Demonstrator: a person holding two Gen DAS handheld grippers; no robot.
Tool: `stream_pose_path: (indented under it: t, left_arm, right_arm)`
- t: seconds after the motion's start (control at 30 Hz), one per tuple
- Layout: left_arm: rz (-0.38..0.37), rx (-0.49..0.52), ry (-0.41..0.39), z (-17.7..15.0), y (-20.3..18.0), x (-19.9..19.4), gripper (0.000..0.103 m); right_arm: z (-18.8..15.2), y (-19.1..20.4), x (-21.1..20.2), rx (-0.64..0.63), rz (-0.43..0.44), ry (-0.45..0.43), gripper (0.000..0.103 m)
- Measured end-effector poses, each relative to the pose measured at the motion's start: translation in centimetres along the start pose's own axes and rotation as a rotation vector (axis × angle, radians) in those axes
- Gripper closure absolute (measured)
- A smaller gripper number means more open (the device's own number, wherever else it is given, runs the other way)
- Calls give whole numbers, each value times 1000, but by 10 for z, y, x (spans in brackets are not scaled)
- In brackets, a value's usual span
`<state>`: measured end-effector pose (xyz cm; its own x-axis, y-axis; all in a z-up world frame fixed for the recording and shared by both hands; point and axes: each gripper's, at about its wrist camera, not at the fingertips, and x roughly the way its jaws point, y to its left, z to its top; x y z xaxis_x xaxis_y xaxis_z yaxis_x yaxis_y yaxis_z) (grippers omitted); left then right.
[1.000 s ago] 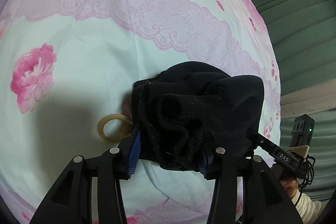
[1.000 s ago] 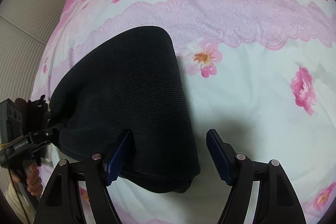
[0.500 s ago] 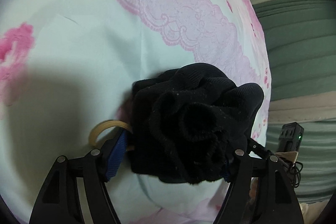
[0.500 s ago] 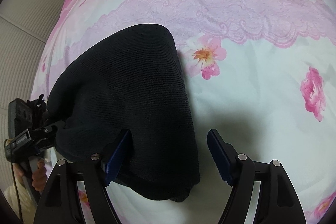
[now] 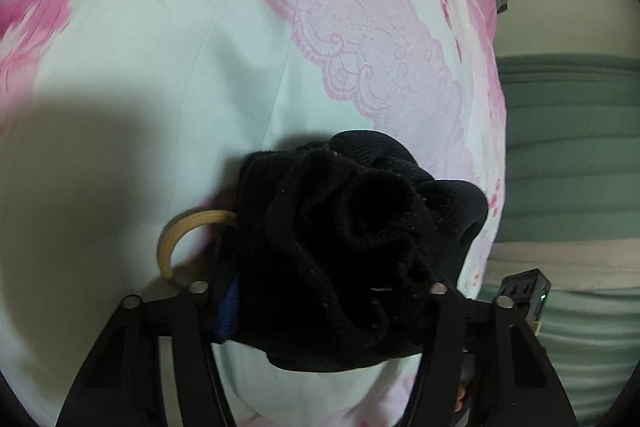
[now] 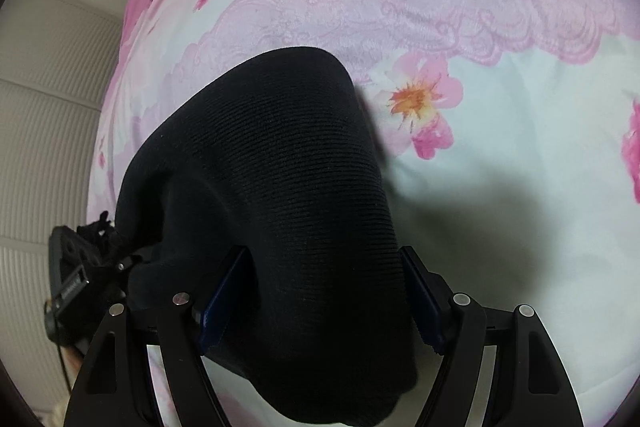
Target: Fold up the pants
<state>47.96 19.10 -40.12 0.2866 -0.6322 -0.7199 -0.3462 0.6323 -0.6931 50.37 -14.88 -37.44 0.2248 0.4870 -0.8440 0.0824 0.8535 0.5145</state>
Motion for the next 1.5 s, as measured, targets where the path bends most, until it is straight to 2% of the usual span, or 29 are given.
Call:
stream_pose_path:
  t: [0.13,0.33,0.5,0.9,1.23,1.5]
  left_arm:
    - [18,26,-7,-2,-12,-6,58]
    - [64,82,-41,-10,-32,-25,61]
    - [68,154,-88,-25,-54,-57,61]
    - [-34,266,-266,-92,-99,-174,62]
    - [-55,395,-409,-154,-129,-274,62]
    - [-81,379,-566,-219,-128,-335,62]
  right_arm:
    - [-1,9,-6,-39,-11,5,38]
    - [-4,30,-25,-101,-46,-21,47]
    - [-8,45,-52,-136,-23,-57,49]
    - [-62,108,-169,-243,29,-232,49]
    - [-120,158,-249,-291,91,-370,49]
    - [-162,191,-295,-400,162,-428,49]
